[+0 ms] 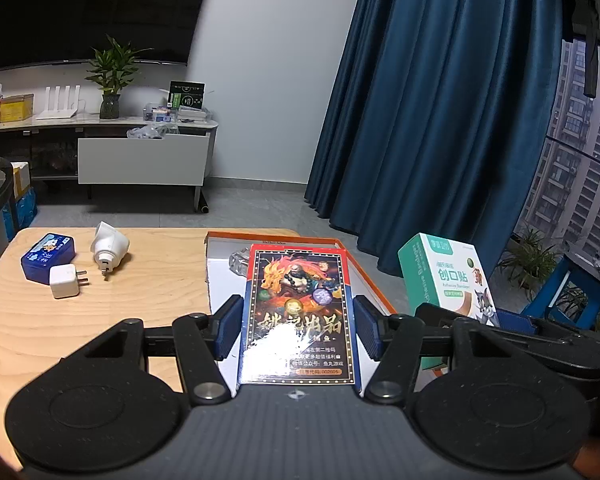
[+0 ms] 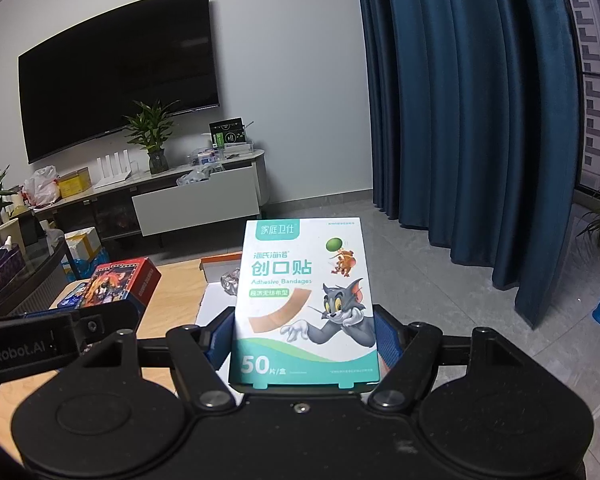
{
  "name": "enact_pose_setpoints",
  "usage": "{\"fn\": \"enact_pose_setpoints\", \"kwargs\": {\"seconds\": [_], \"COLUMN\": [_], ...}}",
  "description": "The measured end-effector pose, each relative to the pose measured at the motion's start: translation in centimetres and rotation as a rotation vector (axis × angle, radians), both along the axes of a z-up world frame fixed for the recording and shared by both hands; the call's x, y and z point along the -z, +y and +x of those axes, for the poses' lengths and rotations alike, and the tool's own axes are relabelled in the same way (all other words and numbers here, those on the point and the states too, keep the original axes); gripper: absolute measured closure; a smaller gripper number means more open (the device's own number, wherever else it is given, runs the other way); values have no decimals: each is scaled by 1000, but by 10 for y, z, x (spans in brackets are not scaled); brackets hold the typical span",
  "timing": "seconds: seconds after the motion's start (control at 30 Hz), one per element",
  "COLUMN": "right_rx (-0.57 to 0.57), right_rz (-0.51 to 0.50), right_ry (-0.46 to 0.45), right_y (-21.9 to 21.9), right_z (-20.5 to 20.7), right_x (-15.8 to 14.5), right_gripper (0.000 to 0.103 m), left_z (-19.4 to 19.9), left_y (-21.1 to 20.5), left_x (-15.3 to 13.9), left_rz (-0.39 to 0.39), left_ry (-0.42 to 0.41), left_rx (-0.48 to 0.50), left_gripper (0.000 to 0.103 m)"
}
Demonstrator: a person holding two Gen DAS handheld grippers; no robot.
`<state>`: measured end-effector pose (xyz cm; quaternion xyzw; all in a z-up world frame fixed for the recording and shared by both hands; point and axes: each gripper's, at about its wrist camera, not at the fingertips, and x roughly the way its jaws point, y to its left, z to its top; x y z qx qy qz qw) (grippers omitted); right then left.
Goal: Organize rigid objects
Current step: 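Hold the card box and bandage box above the white box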
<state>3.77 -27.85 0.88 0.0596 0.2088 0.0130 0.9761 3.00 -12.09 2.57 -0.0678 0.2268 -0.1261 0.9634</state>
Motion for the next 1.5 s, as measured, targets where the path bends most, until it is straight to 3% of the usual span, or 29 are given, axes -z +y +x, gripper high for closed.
{"fn": "enact_pose_setpoints", "kwargs": {"seconds": [1.5], "right_rx": [-4], "right_rz": [-6], "right_ry": [8], "right_y": [1], "right_z": [1], "right_x": [0], "right_gripper": [19], "left_z": [-3], "left_y": [0], "left_x": [-2], "left_rz": [-13], "left_ry": [3], "left_rx": [-4], "left_gripper": [43]}}
